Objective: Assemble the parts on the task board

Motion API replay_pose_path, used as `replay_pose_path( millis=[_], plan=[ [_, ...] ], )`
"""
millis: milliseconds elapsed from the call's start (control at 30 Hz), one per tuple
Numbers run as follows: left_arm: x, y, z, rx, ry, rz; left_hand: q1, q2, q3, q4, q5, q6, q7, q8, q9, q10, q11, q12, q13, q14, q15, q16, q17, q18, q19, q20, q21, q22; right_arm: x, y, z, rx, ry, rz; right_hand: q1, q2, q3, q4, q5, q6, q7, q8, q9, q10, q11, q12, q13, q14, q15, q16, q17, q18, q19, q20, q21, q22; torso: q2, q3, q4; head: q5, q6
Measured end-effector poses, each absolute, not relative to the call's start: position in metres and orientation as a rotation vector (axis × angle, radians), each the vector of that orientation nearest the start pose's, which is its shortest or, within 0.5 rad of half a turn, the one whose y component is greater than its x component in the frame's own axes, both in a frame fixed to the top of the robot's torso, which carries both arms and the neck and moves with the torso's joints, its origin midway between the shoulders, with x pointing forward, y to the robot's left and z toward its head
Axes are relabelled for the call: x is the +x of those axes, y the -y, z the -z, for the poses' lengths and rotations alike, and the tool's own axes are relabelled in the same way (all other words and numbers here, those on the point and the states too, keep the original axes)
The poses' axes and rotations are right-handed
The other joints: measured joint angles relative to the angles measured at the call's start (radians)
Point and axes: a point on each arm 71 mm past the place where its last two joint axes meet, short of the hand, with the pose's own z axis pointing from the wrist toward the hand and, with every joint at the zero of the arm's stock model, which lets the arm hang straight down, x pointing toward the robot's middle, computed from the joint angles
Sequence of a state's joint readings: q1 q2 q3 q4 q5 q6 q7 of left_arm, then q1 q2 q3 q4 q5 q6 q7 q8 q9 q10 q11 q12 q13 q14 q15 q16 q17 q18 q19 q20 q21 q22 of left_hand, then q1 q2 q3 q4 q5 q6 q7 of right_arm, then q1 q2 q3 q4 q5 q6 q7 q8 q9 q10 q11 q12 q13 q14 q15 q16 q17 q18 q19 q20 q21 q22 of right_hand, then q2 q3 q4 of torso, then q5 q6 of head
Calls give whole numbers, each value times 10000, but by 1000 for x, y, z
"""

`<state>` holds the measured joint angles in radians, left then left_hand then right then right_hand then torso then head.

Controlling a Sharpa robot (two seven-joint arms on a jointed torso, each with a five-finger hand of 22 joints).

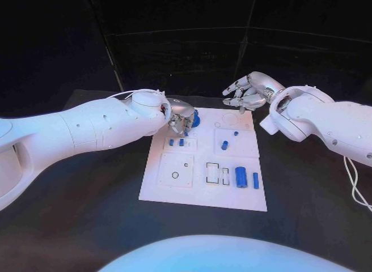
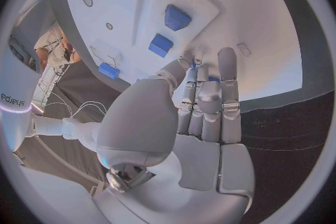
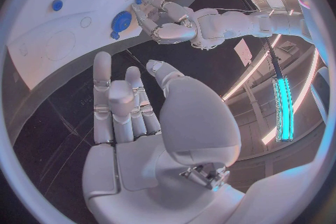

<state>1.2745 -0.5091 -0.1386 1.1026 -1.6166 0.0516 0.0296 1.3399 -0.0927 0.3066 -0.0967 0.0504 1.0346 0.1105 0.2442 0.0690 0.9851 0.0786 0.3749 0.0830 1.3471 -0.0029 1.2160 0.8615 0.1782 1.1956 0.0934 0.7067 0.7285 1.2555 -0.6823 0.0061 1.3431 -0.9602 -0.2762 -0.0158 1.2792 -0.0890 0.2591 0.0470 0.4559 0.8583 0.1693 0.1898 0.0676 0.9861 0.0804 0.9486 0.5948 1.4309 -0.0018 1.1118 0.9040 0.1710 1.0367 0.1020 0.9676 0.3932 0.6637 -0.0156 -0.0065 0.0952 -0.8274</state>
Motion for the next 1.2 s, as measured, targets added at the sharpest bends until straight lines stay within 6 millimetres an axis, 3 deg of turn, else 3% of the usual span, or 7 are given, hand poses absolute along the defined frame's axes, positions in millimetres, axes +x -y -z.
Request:
replay_pose_path(
  millis=[500, 767, 1200],
  plan=[
    [543, -137, 222, 6033, -19304, 4584, -138, -138, -129, 70, 0, 0, 0, -184, -28, -45, 40, -99, -66, -52, 51, -40, -117, 0, -69, 69, 0, 49, 532, 171, 155, 2615, -16978, -9506, 30, 30, -1, -1, 0, 0, 0, 0, 0, 0, 0, 0, 1, 0, 0, 0, 8, 0, 0, 0, 0, 1, -7, 1, 0, -2, -32],
    [544, -136, 222, 6058, -19285, 4422, -60, 144, 55, 58, -3, 251, 2, -183, -9, 353, -34, 8, -136, 25, 16, 226, 221, 0, -69, 69, 50, 147, 532, 171, 155, 2615, -16978, -9506, 40, 40, -1, -1, 0, 0, 0, 0, 0, 0, 0, 0, 2, 0, 0, 1, 12, 0, 0, 0, 0, 2, -8, 0, 0, 5, -34],
    [544, -136, 223, 6096, -19144, 4492, -35, 354, 522, 81, -72, 573, 2, -219, 12, 638, -108, -74, -170, 112, -40, 418, 300, 1, -5, 57, 302, 450, 532, 171, 155, 2610, -16979, -9515, 40, 40, -1, -1, 0, 0, 0, 0, 0, 0, 0, 0, 2, 0, 0, 1, 11, 0, 0, 0, 0, 2, -11, 0, 1, -15, -35]
  ],
)
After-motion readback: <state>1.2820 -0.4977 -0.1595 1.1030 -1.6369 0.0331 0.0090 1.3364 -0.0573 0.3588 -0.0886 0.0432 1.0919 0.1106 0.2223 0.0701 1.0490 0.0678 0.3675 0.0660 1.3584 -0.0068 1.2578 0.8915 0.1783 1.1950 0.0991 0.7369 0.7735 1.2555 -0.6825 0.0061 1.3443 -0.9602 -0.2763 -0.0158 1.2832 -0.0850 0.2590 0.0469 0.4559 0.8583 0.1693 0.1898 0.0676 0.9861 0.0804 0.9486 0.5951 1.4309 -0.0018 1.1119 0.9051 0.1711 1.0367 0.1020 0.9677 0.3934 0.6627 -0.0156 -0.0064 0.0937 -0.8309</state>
